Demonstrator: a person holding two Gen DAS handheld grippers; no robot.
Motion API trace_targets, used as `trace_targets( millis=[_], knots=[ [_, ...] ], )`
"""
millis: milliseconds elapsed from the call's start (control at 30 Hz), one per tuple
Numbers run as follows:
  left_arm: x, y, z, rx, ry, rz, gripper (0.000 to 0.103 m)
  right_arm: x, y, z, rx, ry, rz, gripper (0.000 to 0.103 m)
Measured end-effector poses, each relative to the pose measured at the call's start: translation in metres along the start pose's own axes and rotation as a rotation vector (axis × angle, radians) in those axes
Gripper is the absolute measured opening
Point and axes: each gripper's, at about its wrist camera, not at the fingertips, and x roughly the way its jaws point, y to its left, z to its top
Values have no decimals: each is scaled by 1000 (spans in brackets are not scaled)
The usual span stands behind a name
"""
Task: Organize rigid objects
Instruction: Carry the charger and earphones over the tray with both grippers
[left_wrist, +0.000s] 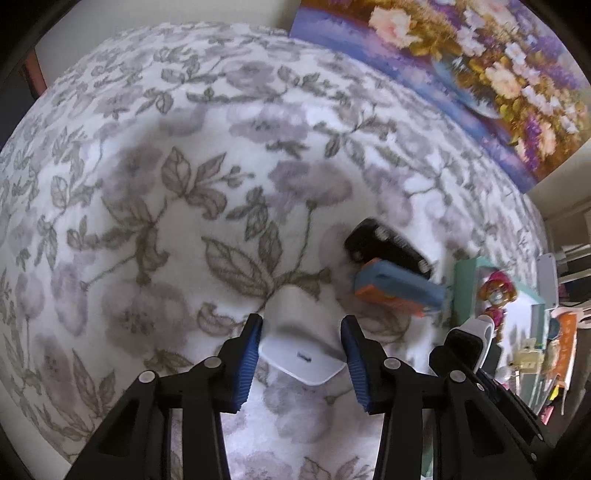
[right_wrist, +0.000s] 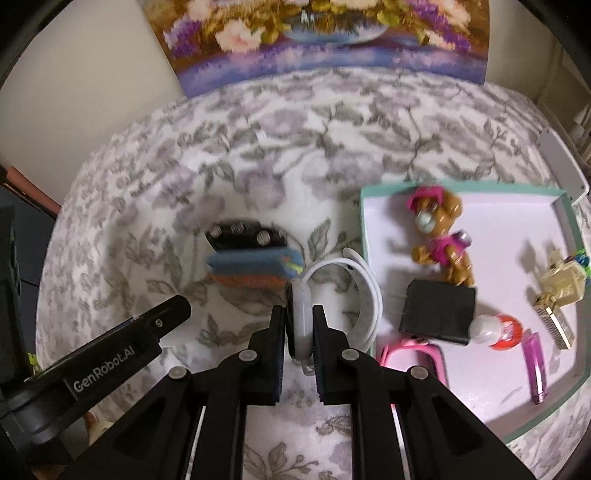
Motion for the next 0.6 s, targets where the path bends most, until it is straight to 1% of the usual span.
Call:
trace_targets(
  millis=[33, 67, 100, 167, 233, 300, 600],
  knots=[
    [-5, -3, 1, 1, -13, -7, 43, -6, -1, 1, 0, -14, 0, 14],
    [-10, -3, 2, 3, -23, -11, 40, -10, 3, 2, 2, -20, -1, 14],
    [-15, -3, 3, 7, -36, -14, 31, -14, 1, 3, 6, -27, -1, 14],
    [-21, -2, 5, 18, -59, -11, 30, -21, -2, 6, 18, -39, 6, 14],
    [-27, -4, 5, 22, -69, -27, 29, -26, -7, 6, 28, -46, 12, 14],
    [-29, -9, 4, 31, -78, -27, 29, -28, -10, 8, 35, -51, 16, 14],
    [-33, -22, 1, 53, -83, -21, 29, -35, -27, 10, 75, -57, 33, 14]
  ],
)
